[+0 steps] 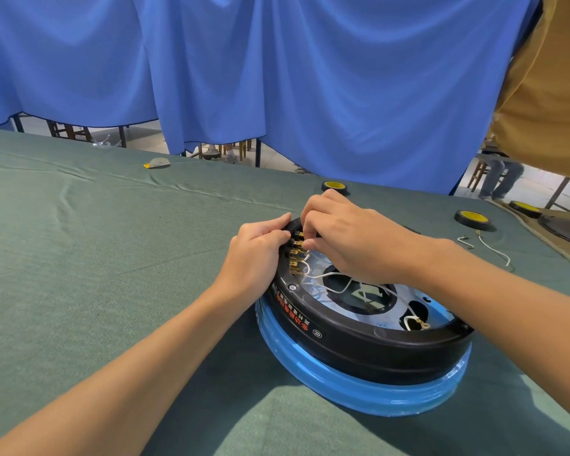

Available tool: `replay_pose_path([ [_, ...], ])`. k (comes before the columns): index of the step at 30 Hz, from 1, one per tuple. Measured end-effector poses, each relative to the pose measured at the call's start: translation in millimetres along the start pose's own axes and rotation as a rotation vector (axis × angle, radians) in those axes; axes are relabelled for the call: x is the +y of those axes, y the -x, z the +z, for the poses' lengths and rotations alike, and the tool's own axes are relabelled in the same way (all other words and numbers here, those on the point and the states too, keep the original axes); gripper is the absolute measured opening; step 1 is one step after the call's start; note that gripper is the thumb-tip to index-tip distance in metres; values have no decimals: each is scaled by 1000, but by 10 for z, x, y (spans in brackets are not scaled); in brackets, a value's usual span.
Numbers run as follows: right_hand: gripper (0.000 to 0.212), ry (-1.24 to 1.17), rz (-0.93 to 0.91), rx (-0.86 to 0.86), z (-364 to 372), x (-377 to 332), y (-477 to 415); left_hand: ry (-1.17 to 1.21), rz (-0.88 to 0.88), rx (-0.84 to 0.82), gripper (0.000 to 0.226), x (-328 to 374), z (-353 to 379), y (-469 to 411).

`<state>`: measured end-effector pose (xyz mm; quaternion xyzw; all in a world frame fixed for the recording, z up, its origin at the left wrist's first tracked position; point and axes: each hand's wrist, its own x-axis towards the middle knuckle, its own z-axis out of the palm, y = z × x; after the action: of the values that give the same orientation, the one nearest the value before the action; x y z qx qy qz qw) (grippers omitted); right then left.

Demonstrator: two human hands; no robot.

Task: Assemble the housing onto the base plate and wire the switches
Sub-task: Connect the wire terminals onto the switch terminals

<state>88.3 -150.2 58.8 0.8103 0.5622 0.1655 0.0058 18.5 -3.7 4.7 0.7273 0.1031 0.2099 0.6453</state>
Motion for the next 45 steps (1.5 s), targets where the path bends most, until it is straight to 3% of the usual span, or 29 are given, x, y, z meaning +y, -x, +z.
replay_pose_path([
  [14,16,-87,37,-3,12,-86,-75,-35,19,-59,58,17,-6,2],
  [19,14,-194,126,-17,-62,-21,-22,33,32,-35,39,-18,-18,-13],
  [22,14,-285,258,116,-150,198,195,69,21,-31,36,-20,-61,-25],
  [26,8,-378,572,334,-147,681,681,78,28,-22,34,-40,-121,-48],
  [31,11,-299,921,347,158,1368,1258,151,65,-17,34,-73,-64,-29],
  [39,59,-71,1027,-139,772,1843,1468,181,102,-3,32,-82,8,-31],
  [42,62,-22,1001,-231,829,1888,1440,193,102,-2,32,-101,0,-44],
  [45,57,8,1001,-185,842,1920,1429,212,93,-5,32,-109,4,-50],
])
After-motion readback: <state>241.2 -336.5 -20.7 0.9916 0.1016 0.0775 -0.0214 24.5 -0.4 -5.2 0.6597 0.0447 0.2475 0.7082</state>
